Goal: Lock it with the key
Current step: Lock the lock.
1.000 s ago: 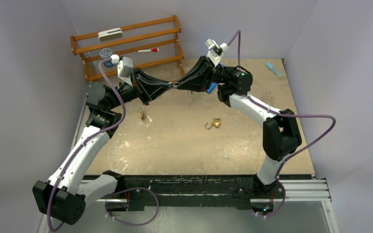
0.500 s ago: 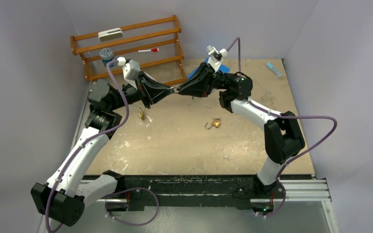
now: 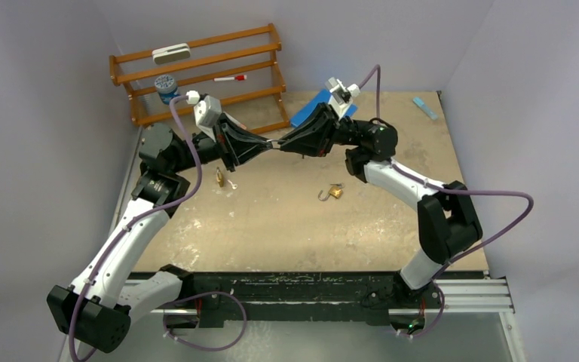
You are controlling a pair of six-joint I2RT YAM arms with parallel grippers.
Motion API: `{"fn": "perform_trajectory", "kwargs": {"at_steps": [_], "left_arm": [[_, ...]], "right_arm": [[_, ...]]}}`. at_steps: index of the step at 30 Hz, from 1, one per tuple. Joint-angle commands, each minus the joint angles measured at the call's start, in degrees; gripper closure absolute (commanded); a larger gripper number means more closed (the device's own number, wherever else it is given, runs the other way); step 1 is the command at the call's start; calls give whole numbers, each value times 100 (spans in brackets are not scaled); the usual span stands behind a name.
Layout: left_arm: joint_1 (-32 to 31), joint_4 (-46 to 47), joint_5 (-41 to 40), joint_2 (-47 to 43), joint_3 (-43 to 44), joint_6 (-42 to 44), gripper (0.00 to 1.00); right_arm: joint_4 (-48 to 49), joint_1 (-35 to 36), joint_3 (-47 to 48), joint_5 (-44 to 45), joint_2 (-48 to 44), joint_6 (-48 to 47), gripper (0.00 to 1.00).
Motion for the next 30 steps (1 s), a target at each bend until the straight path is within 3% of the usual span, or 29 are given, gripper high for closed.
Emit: {"fn": "perform_trajectory", "kwargs": {"at_steps": [1,4,10,14,19,23,26,30], "left_arm": [[106,158,-157,-30,217,225,100],[193,119,-158,-98,263,235,100],[337,51,-58,-149,399,252,100],[353,230,-18,-120,420,142,100],[353,625,91,-101,444,-166,100],[353,656,143,-122,532,-206,100],[353,743,241,-127,583,-304,100],[353,752,322,-142,638,-328,100]], "right_arm": [[189,28,0,126,-475,-421,100],[-42,25,-42,108,-532,-672,100],[-1515,25,-165,429,-921,-1771,100],[-1709,26,-131,378,-981,-1891,99],[-1919,25,-114,314,-1007,-2045,64],[-2195,-5,-95,188,-1097,-2298,48],[-2659,-78,-68,126,-1239,-2671,41],[-2911,-195,-85,84,-1364,-2907,40]]}}
